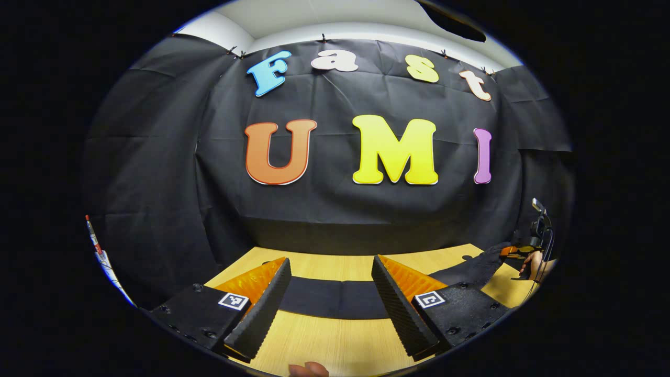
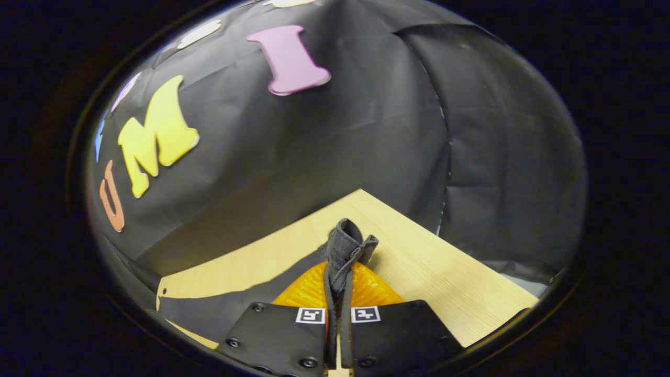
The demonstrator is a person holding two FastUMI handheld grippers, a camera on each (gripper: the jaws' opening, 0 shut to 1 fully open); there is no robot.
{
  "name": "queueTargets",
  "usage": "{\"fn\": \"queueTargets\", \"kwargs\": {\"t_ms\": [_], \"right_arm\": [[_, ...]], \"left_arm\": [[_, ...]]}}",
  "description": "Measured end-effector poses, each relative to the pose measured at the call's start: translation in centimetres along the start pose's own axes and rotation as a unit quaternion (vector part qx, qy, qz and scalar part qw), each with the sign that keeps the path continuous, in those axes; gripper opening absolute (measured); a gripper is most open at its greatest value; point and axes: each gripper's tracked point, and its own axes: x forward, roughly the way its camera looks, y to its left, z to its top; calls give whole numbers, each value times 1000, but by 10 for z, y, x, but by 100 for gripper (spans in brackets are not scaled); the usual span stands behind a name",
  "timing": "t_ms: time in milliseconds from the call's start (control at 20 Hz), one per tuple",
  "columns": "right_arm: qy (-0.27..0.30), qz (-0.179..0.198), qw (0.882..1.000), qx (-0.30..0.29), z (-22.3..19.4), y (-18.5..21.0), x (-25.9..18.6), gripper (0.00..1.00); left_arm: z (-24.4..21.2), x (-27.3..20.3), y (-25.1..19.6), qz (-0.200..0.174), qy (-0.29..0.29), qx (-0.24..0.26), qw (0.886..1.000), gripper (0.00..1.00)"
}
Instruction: Grasp the waist and the cuffs of the jeans and fold them to make the two legs overlap; first hold the waist and fold one-third of the jeans toward the cuffs, then hold the cuffs and fold the remaining one-third in the same direction to finish folding.
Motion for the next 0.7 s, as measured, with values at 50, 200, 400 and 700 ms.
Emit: {"fn": "queueTargets", "kwargs": {"t_ms": [50, 200, 400, 700], "right_arm": [[-13, 9, 1000, -10, 7, 19, -7, 0], [-38, 42, 998, -37, 20, 82, -30, 4], [-62, 91, 990, -85, 19, 170, -56, 0], [-46, 171, 973, -148, -51, 301, -68, 4]], "left_arm": [[-1, -2, 8, 3, 1, -5, 1000, 94], [-1, -9, 33, 17, 5, -18, 1000, 99], [1, -20, 67, 33, 3, -27, 999, 94], [-4, -34, 125, 66, 8, -38, 997, 99]]}}
